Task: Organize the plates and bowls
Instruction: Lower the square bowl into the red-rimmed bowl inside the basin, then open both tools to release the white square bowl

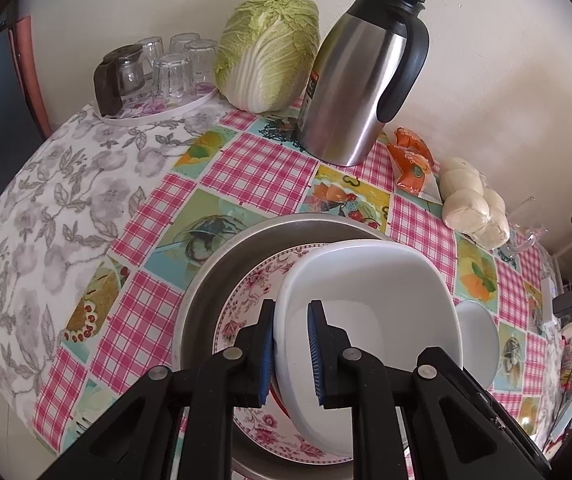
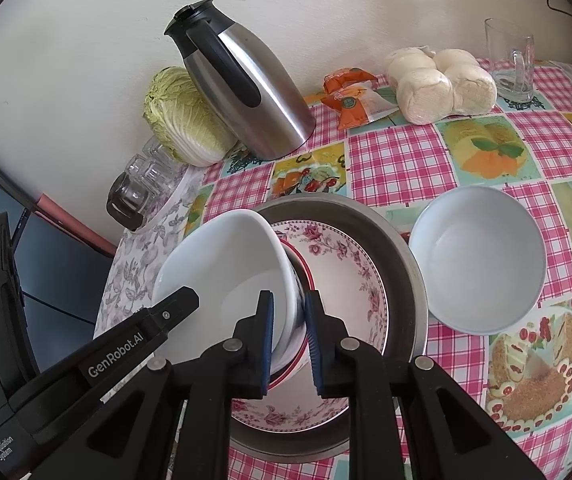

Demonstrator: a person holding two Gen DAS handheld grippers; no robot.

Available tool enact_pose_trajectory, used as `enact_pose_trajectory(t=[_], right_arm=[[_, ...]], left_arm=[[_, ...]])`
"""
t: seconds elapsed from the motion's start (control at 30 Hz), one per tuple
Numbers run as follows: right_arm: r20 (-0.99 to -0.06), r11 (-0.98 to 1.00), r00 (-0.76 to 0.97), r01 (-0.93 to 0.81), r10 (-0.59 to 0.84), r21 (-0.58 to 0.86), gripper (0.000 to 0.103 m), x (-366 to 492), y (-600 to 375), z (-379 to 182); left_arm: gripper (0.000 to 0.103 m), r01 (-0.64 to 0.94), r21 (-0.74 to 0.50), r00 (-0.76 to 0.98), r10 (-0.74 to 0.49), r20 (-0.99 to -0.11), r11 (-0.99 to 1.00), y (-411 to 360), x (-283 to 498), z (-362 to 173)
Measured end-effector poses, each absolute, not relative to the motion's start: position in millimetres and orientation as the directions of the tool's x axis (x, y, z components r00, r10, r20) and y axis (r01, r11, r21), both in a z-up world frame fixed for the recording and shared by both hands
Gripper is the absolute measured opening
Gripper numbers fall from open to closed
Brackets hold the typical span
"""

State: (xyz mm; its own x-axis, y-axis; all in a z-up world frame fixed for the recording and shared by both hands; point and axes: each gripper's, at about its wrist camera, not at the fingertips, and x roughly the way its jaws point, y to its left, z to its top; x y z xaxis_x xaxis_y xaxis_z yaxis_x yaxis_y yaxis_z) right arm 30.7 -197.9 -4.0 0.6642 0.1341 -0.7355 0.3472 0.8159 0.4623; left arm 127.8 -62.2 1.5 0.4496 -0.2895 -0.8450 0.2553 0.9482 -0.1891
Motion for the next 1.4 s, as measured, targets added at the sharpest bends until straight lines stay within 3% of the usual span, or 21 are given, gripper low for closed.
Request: enact_pose_trajectory(t=[0.77,0.83,0.9,0.97,1.03,1.1,1.17,1.33,1.4], right_arm=[[-0.742,0.825,0.659,0.347,0.124,0.446,0.019,28.2,-198.5,5.9],[-0.744,0.827,0.658,0.351,0.116,0.439,0.019,26.7,-198.8,8.4],[-0.745,0.83,0.659,0.354,0.106,0.431,0.028,25.7,-198.2,11.2],[-0.746,0.834,0.659,0.358,0.093,0.42,0.042,25.5,-197.4,13.3],[-0.746,0.836,0.66,0.358,0.089,0.416,0.046,25.3,-196.8,14.8],[-0.746,0.837,0.66,0.356,0.091,0.416,0.052,25.2,-196.9,15.0],[-0.75,0.839,0.656,0.362,0.08,0.406,0.063,25.3,-196.6,14.8],[-0.763,0.845,0.643,0.371,0.066,0.385,0.069,27.2,-197.0,12.1],[-0.765,0.847,0.642,0.372,0.061,0.38,0.077,27.6,-197.3,11.3]], left_arm=[[0.022,0.253,-0.192,0.472,-0.294,-0.831,0.948,-54.8,125.5,17.0],[0.029,0.253,-0.193,0.476,-0.296,-0.828,0.948,-53.3,124.5,19.4],[0.048,0.248,-0.197,0.48,-0.297,-0.825,0.949,-51.6,123.7,21.0],[0.057,0.24,-0.197,0.485,-0.293,-0.824,0.95,-49.9,123.0,22.1],[0.06,0.231,-0.197,0.486,-0.289,-0.825,0.953,-47.8,122.8,22.9],[0.07,0.219,-0.198,0.487,-0.283,-0.826,0.955,-45.7,123.2,23.0],[0.077,0.203,-0.19,0.49,-0.268,-0.829,0.96,-43.5,124.3,23.2],[0.085,0.163,-0.158,0.497,-0.219,-0.84,0.974,-37.4,127.2,20.7],[0.091,0.142,-0.142,0.502,-0.195,-0.842,0.98,-34.8,128.3,19.6]])
